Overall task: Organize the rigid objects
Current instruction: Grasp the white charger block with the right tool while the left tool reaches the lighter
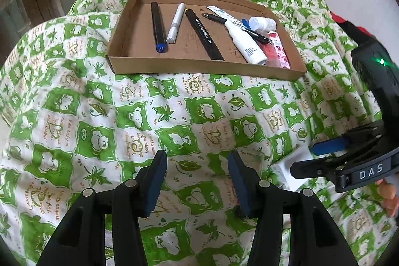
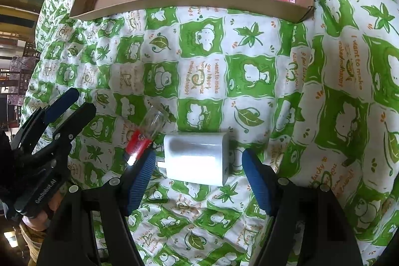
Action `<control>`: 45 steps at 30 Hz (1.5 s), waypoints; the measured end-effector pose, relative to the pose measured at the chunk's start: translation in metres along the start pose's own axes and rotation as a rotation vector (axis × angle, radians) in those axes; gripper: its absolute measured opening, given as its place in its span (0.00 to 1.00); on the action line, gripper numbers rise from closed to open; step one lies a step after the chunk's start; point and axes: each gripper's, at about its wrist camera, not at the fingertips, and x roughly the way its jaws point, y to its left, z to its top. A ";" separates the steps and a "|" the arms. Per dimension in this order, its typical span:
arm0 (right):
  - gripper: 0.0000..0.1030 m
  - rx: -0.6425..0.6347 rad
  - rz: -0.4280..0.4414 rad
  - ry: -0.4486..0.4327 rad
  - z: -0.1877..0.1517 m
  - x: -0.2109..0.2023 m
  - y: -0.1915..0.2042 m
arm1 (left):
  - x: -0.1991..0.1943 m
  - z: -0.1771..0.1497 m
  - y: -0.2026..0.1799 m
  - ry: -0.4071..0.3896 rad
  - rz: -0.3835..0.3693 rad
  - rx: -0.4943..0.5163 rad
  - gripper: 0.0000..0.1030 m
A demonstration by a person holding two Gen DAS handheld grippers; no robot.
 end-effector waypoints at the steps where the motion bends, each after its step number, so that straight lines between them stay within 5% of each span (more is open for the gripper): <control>1: 0.69 0.000 -0.001 0.001 0.001 -0.001 -0.001 | 0.000 0.000 -0.001 -0.003 0.008 0.009 0.58; 24: 0.71 0.009 0.019 -0.019 0.003 -0.012 -0.005 | -0.001 -0.002 -0.002 -0.013 0.047 0.039 0.67; 28: 0.50 -0.025 0.024 -0.025 0.002 -0.015 0.003 | -0.002 -0.003 0.003 -0.014 0.043 0.004 0.67; 37: 0.56 -0.086 -0.074 0.024 0.001 0.012 0.017 | 0.000 -0.003 0.004 0.001 0.042 -0.013 0.67; 45: 0.60 -0.103 -0.071 0.040 0.008 0.020 0.020 | 0.006 -0.005 0.001 0.020 0.047 -0.001 0.67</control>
